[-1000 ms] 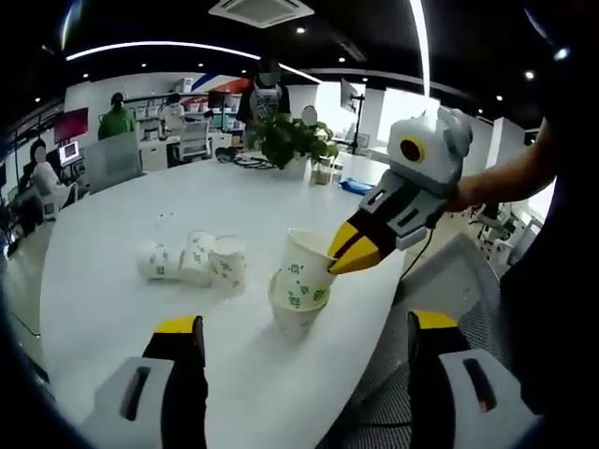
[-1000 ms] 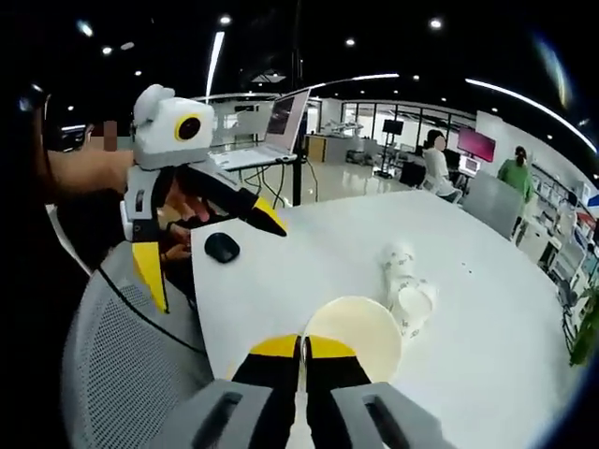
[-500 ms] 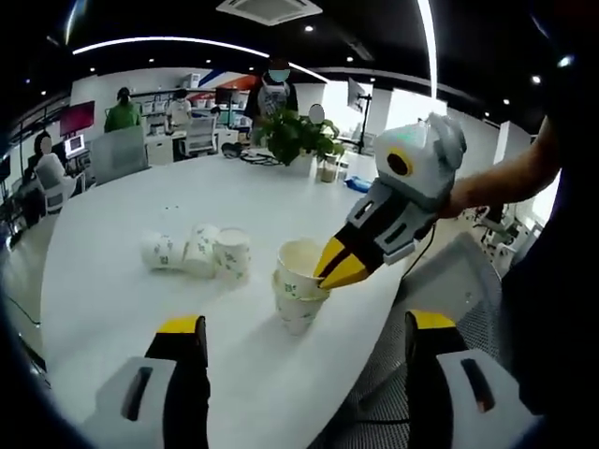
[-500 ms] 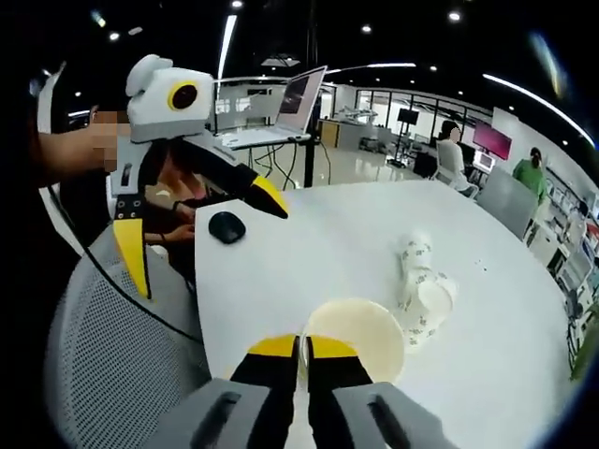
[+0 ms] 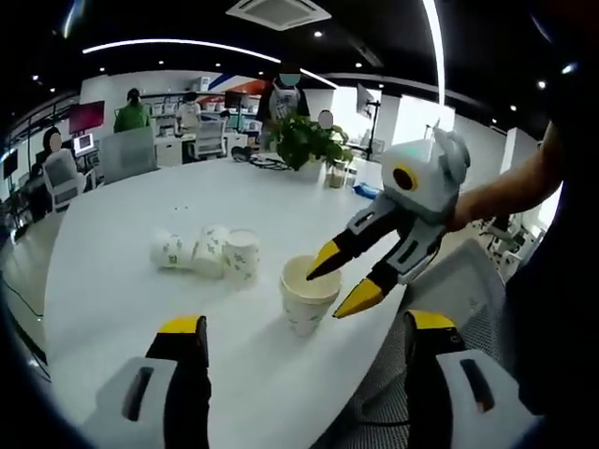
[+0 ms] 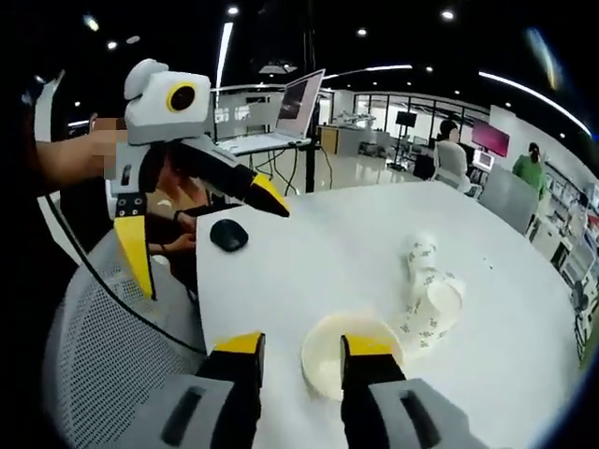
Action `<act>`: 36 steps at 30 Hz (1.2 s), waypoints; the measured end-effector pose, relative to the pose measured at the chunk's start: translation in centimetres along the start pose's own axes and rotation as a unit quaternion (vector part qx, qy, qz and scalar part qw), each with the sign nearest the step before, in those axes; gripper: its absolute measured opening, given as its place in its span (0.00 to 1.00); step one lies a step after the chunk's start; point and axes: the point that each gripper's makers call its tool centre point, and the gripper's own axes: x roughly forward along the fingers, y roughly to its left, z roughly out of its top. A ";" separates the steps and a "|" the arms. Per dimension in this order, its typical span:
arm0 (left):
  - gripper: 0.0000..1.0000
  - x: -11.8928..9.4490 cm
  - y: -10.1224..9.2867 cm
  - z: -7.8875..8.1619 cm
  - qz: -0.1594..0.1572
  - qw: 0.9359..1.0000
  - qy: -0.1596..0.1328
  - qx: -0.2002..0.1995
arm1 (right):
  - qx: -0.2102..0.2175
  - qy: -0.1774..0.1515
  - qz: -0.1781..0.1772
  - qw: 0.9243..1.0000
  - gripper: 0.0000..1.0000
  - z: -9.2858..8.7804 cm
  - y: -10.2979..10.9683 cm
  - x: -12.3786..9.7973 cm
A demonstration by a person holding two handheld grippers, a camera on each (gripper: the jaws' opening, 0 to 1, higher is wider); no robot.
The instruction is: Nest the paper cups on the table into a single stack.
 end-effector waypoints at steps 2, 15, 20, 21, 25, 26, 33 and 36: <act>0.86 0.1 0.0 0.0 0.001 1.000 0.000 0.001 | 0.007 -0.014 -0.011 1.000 0.37 0.3 -0.2 -0.4; 0.88 0.9 1.5 1.2 0.020 1.000 -0.019 0.005 | 0.073 -0.070 -0.075 0.992 0.71 -0.8 -2.1 -2.8; 0.87 1.7 2.1 1.5 0.022 0.999 -0.020 0.015 | 0.111 -0.083 -0.092 0.986 0.81 -2.1 -2.9 -4.0; 0.87 1.8 2.2 1.5 0.021 0.999 -0.018 0.018 | 0.113 -0.082 -0.093 0.986 0.83 -2.4 -2.9 -4.2; 0.85 2.5 2.5 1.8 0.013 1.000 -0.013 0.023 | 0.110 -0.081 -0.102 0.985 0.88 -3.1 -3.1 -5.0; 0.86 2.6 2.5 1.8 0.012 0.999 -0.013 0.026 | 0.109 -0.081 -0.104 0.985 0.89 -3.1 -3.2 -5.2; 0.85 3.6 3.3 1.9 -0.001 0.999 -0.006 0.032 | 0.115 -0.085 -0.125 0.982 0.92 -4.1 -4.3 -6.7; 0.82 4.1 2.7 2.6 -0.004 0.999 -0.007 0.038 | 0.128 -0.094 -0.131 0.979 0.96 -4.4 -4.7 -7.3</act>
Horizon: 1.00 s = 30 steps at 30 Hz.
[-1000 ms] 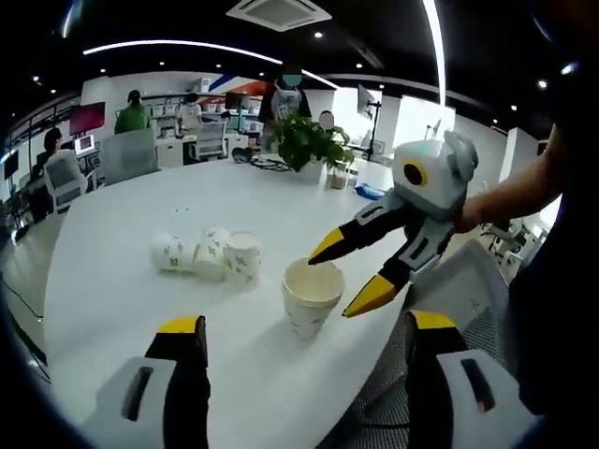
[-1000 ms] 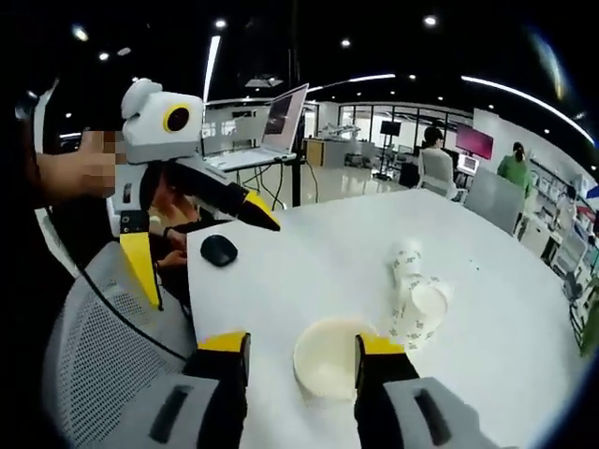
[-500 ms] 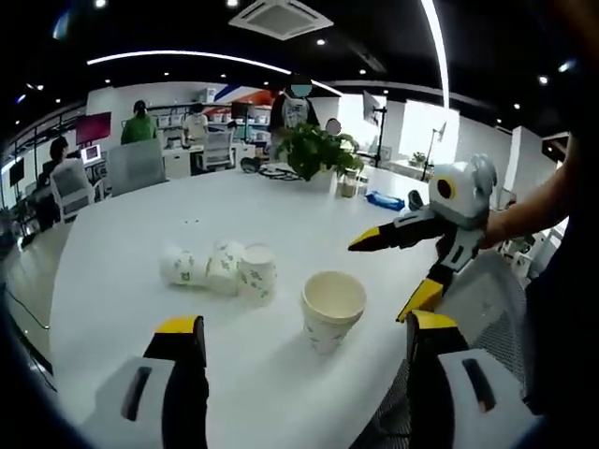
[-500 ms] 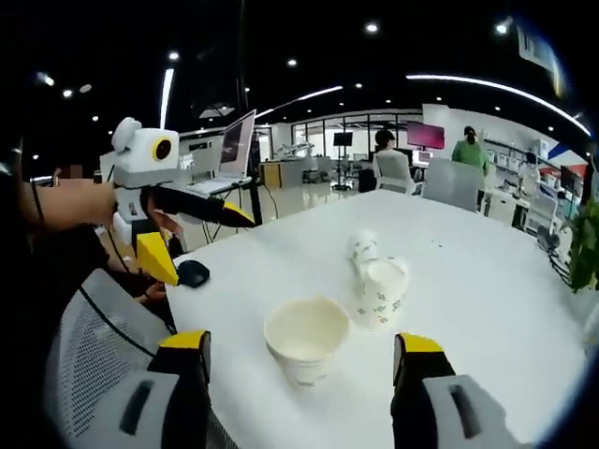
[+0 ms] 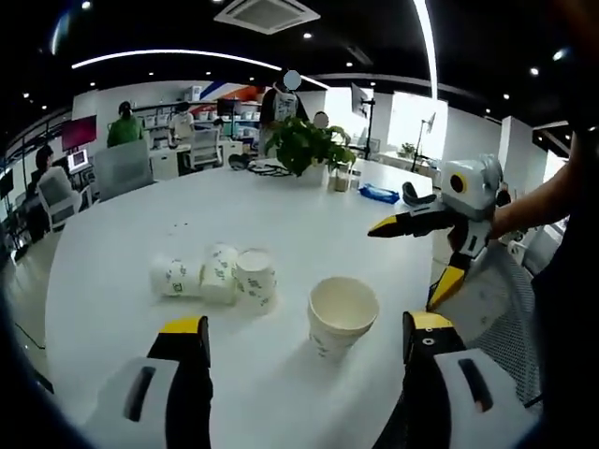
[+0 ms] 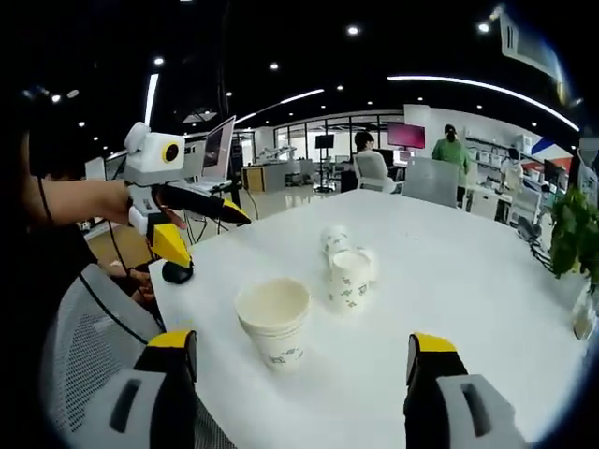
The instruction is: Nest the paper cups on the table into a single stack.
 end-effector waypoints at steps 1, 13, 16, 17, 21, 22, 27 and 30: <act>0.81 0.2 -0.1 0.1 -0.003 1.000 0.001 0.003 | 0.003 -0.002 -0.002 1.000 0.97 0.0 -0.2 -0.2; 0.72 2.4 0.1 2.4 -0.010 1.000 -0.005 0.021 | 0.027 -0.008 -0.026 0.999 1.00 -1.6 -1.3 -1.8; 0.70 3.2 0.9 2.9 -0.009 1.000 -0.023 0.001 | 0.019 -0.005 -0.031 0.999 1.00 -1.6 -1.4 -1.8; 0.69 3.4 1.1 2.9 -0.007 1.000 -0.024 0.000 | 0.018 -0.007 -0.031 0.999 0.99 -1.5 -1.4 -1.8; 0.66 4.6 2.0 3.7 0.011 0.999 -0.030 0.006 | 0.016 -0.005 -0.031 0.999 0.98 -1.7 -1.2 -1.8; 0.64 4.9 2.1 4.1 0.012 0.999 -0.038 0.007 | 0.014 -0.005 -0.032 0.999 0.97 -1.7 -1.1 -1.8; 0.54 6.3 3.1 4.1 0.012 0.999 -0.027 0.018 | 0.007 -0.001 -0.028 1.000 0.95 -1.9 -0.9 -1.6; 0.56 7.4 3.8 3.6 0.014 0.999 -0.016 0.028 | -0.001 0.005 -0.021 1.000 0.95 -2.2 -0.6 -1.5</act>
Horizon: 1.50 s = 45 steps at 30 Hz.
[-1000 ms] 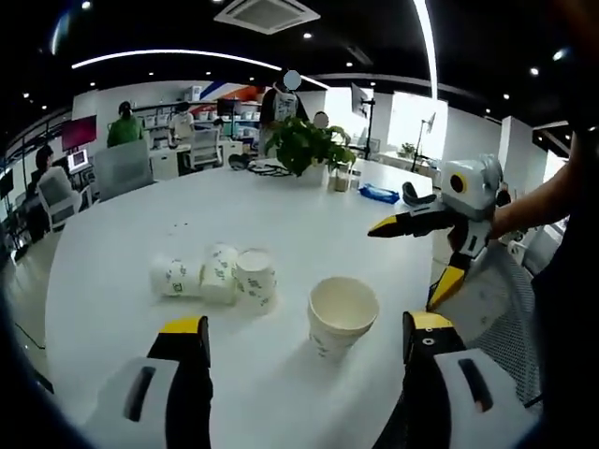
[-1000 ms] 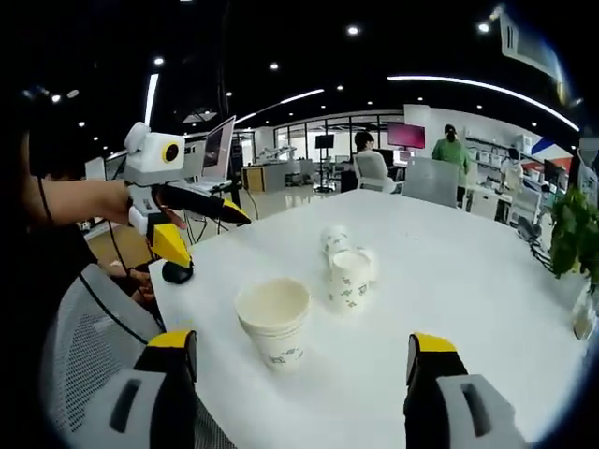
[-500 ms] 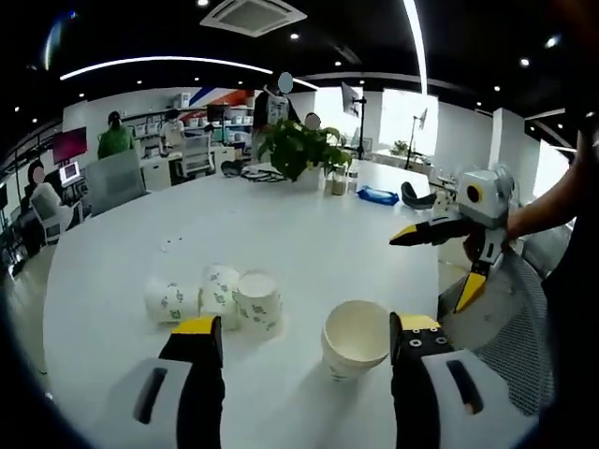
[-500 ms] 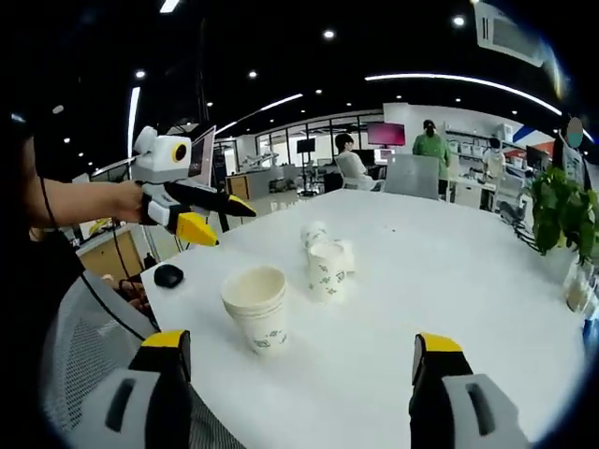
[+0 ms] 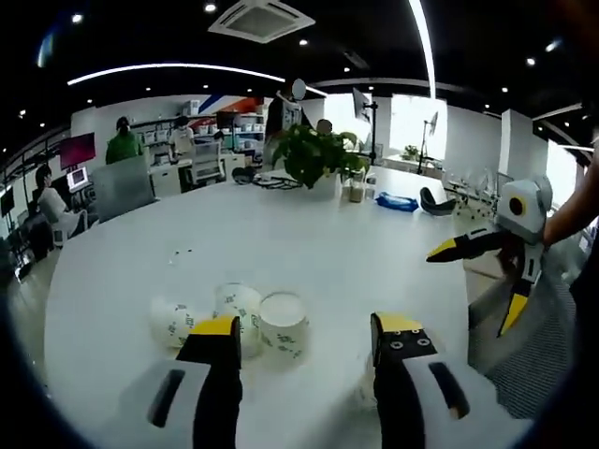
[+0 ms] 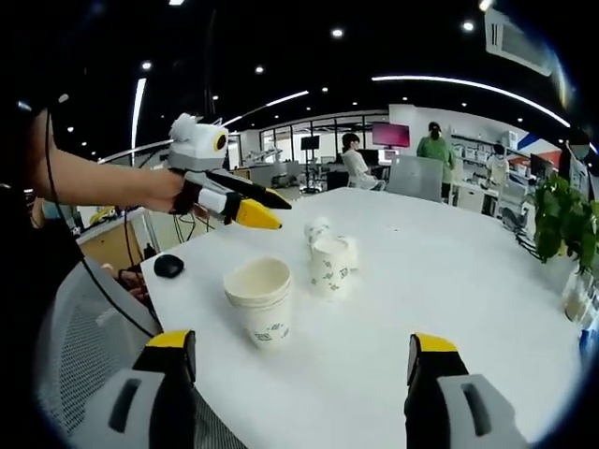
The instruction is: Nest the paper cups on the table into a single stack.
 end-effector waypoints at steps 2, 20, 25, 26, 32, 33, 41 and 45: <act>0.57 0.4 0.3 -0.2 -0.002 1.000 0.006 0.006 | -0.003 0.006 0.003 1.000 0.95 -0.3 0.2 0.1; 0.52 5.3 2.3 -2.0 -0.019 0.997 0.074 0.029 | 0.003 -0.003 -0.028 1.000 0.93 0.1 -1.3 -0.3; 0.51 6.5 2.8 -2.5 -0.017 0.995 0.089 0.032 | 0.005 -0.005 -0.037 0.999 0.93 0.2 -1.7 -0.4; 0.50 6.6 2.7 -2.5 -0.018 0.995 0.093 0.030 | 0.005 -0.007 -0.040 0.999 0.93 0.3 -1.9 -0.4; 0.46 7.9 2.9 -3.2 -0.013 0.993 0.113 0.029 | 0.001 -0.013 -0.056 0.998 0.93 0.5 -2.6 -0.7; 0.45 8.1 2.9 -3.3 -0.015 0.993 0.114 0.030 | 0.002 -0.012 -0.057 0.998 0.93 0.5 -2.6 -0.7; 0.40 8.7 2.4 -3.5 -0.015 0.992 0.125 0.029 | 0.003 -0.006 -0.053 0.999 0.92 0.2 -2.5 -0.6; 0.39 8.9 2.4 -3.8 -0.021 0.991 0.128 0.040 | 0.003 -0.005 -0.057 0.998 0.92 0.1 -2.7 -0.6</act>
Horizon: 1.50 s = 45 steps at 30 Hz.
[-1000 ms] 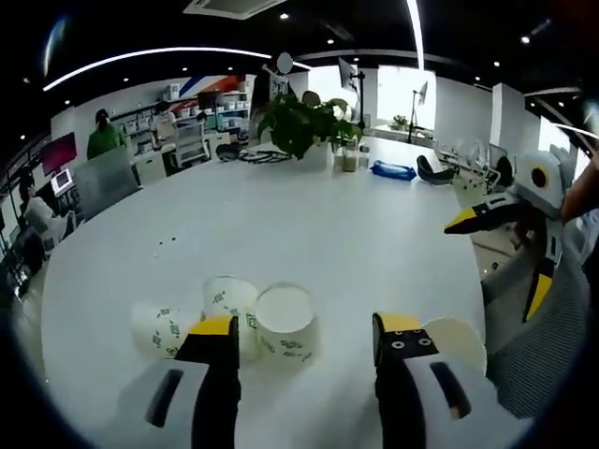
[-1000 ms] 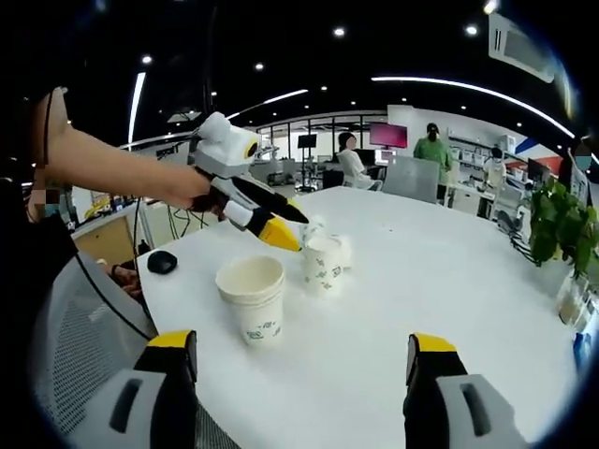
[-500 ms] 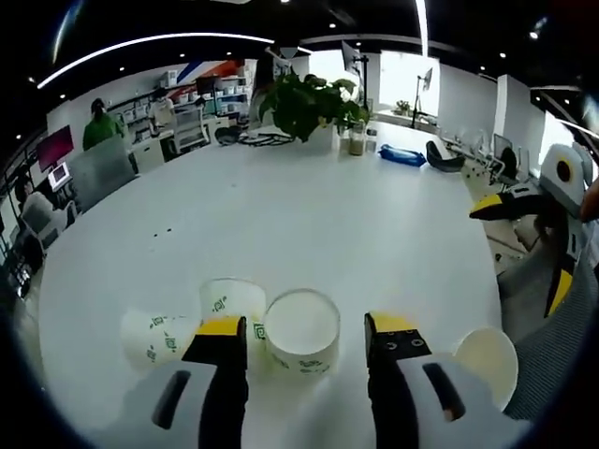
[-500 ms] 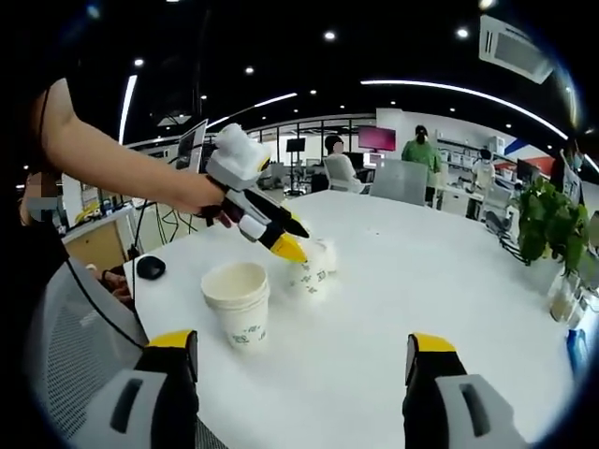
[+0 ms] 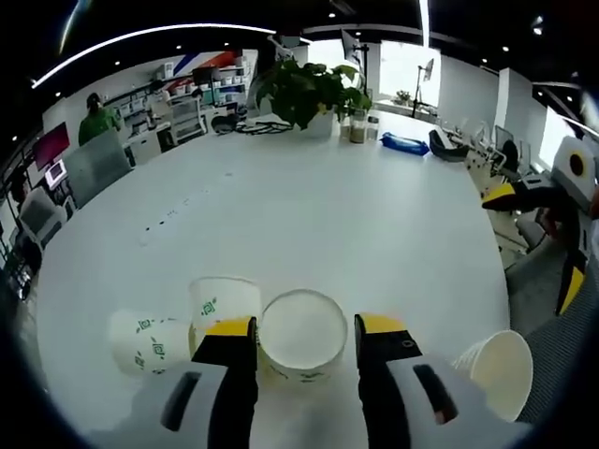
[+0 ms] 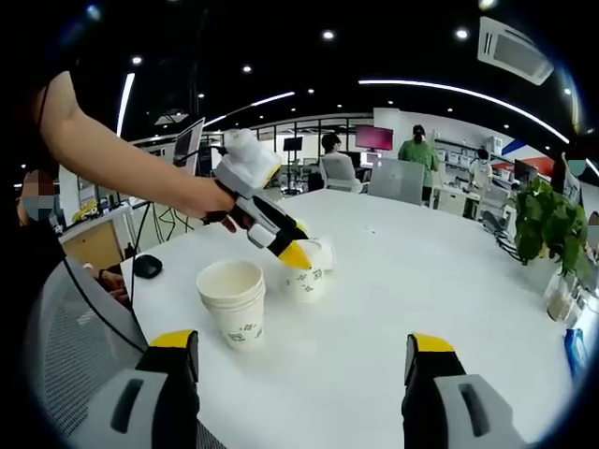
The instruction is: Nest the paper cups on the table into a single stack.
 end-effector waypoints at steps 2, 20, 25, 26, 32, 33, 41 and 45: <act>0.36 0.0 0.0 -0.1 0.000 1.000 0.003 0.003 | 0.002 -0.001 -0.002 1.000 0.92 0.0 -0.1 0.0; 0.35 -1.8 -0.4 0.9 0.003 0.999 -0.035 -0.001 | 0.002 -0.003 0.000 1.000 0.90 0.1 0.0 -0.1; 0.35 -3.6 -1.4 2.3 -0.005 0.998 -0.055 -0.005 | -0.001 -0.005 0.004 1.000 0.90 0.3 0.3 -0.1; 0.35 -3.9 -1.7 2.4 -0.006 0.998 -0.055 -0.005 | -0.001 -0.006 0.006 1.000 0.90 0.4 0.4 -0.1; 0.35 -5.5 -2.8 3.0 -0.012 0.998 -0.060 0.006 | 0.006 -0.014 0.016 1.000 0.88 0.8 0.7 -0.2; 0.35 -6.0 -3.0 3.2 -0.011 0.998 -0.063 0.010 | 0.010 -0.017 0.016 1.000 0.87 1.0 0.6 -0.2; 0.35 -9.2 -3.6 5.6 0.000 0.995 -0.101 0.017 | 0.062 -0.055 0.003 0.997 0.85 3.1 -0.4 -0.5; 0.35 -10.0 -4.5 5.7 -0.004 0.994 -0.105 0.013 | 0.065 -0.065 0.007 0.996 0.83 4.4 0.0 -0.1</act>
